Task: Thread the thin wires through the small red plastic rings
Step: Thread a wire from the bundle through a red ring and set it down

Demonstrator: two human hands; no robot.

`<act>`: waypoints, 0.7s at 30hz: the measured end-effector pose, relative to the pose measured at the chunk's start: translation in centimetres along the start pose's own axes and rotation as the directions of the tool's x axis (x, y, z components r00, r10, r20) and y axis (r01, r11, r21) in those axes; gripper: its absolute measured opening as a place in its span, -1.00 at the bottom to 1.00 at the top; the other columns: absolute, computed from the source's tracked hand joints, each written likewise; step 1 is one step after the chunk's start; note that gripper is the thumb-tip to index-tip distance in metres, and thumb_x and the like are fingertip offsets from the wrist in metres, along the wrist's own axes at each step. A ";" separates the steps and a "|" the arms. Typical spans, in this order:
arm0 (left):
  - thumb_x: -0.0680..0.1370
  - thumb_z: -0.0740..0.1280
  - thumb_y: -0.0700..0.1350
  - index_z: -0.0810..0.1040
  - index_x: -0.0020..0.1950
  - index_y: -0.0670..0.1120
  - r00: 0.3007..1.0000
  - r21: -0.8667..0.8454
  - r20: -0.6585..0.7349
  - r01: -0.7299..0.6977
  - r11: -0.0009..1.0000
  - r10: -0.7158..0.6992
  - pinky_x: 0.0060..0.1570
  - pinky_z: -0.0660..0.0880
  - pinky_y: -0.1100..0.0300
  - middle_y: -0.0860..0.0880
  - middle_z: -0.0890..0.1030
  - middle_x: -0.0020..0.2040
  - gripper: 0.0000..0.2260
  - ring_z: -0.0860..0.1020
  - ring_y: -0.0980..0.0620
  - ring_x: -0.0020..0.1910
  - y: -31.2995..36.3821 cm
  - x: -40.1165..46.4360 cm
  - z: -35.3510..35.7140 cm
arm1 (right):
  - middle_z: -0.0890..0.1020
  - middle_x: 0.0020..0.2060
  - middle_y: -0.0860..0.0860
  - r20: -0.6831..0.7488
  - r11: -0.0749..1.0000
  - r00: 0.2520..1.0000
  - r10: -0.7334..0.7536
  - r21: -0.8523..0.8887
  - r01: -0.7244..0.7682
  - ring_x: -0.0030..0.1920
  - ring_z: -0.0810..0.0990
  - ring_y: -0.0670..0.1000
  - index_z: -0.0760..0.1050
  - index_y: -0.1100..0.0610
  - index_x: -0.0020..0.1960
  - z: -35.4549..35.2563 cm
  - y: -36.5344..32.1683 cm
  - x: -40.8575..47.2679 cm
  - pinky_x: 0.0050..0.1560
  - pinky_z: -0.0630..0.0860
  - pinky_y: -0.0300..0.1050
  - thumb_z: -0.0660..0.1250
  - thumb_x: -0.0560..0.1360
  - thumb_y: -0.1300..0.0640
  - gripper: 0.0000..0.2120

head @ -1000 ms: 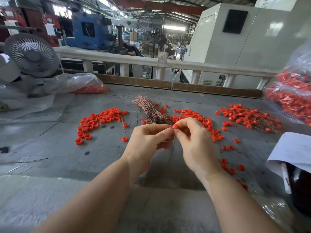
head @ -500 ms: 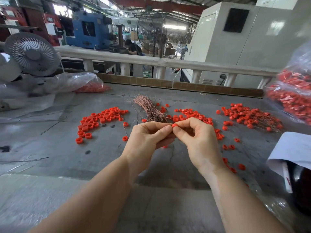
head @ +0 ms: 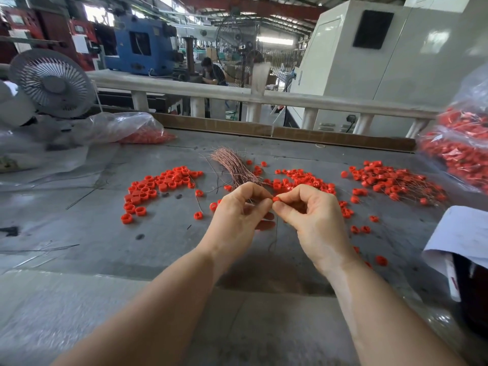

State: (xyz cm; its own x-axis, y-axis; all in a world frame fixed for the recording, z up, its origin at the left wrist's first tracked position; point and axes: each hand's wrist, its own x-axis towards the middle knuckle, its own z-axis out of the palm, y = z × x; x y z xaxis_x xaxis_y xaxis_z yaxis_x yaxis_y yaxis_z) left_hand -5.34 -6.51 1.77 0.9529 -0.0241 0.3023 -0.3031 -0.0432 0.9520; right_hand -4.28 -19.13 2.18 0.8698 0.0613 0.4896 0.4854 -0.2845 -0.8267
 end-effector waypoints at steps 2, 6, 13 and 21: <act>0.55 0.25 -0.29 0.55 -0.12 -0.12 0.999 -0.088 -0.012 0.040 0.995 -0.041 -0.21 0.57 0.27 -0.03 0.61 -0.24 -0.86 0.60 0.12 -0.29 -0.1 0.1 0.0 | 0.61 -0.38 -0.09 -0.044 0.999 0.999 -0.029 -0.043 0.027 -0.33 0.57 -0.18 0.55 0.05 -0.27 0.2 0.2 0.0 -0.27 0.47 -0.39 0.46 0.38 0.25 -0.85; 0.53 0.28 -0.21 0.59 -0.05 -0.17 0.975 -0.359 0.068 0.220 0.907 -0.209 -0.18 0.54 0.23 -0.08 0.64 -0.20 -0.89 0.58 0.07 -0.23 -0.3 0.4 0.1 | 0.57 -0.31 -0.01 -0.077 0.936 0.967 -0.242 -0.282 0.212 -0.30 0.52 -0.09 0.55 0.18 -0.23 0.4 0.5 0.0 -0.23 0.47 -0.27 0.47 0.35 0.30 -0.89; 0.33 0.35 -0.20 0.61 -0.14 -0.17 0.961 -0.509 0.083 0.269 0.817 -0.264 -0.27 0.52 0.27 -0.05 0.62 -0.32 -0.86 0.53 0.09 -0.37 -0.6 0.8 -0.4 | 0.57 -0.28 -0.11 -0.086 0.960 0.974 -0.212 -0.205 0.191 -0.27 0.50 -0.13 0.53 0.05 -0.13 0.6 0.5 0.0 -0.21 0.43 -0.38 0.50 0.30 0.34 -0.72; 0.37 0.31 -0.30 0.66 -0.22 -0.13 0.949 -0.633 0.115 0.297 0.715 -0.293 -0.28 0.58 0.31 -0.05 0.66 -0.31 -0.85 0.62 0.12 -0.36 -0.4 0.9 -0.6 | 0.59 -0.25 -0.05 -0.133 0.962 0.965 -0.226 -0.186 0.200 -0.26 0.53 -0.10 0.53 0.03 -0.14 0.4 0.5 0.1 -0.20 0.42 -0.40 0.44 0.36 0.33 -0.76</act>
State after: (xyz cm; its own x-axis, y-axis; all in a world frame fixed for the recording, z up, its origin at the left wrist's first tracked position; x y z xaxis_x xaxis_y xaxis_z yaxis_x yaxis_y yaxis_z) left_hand -4.37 -5.88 1.71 0.9921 -0.1255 0.0029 0.0729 0.5944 0.8009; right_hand -3.92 -18.86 1.74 0.7180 -0.0038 0.6960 0.6241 -0.4390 -0.6463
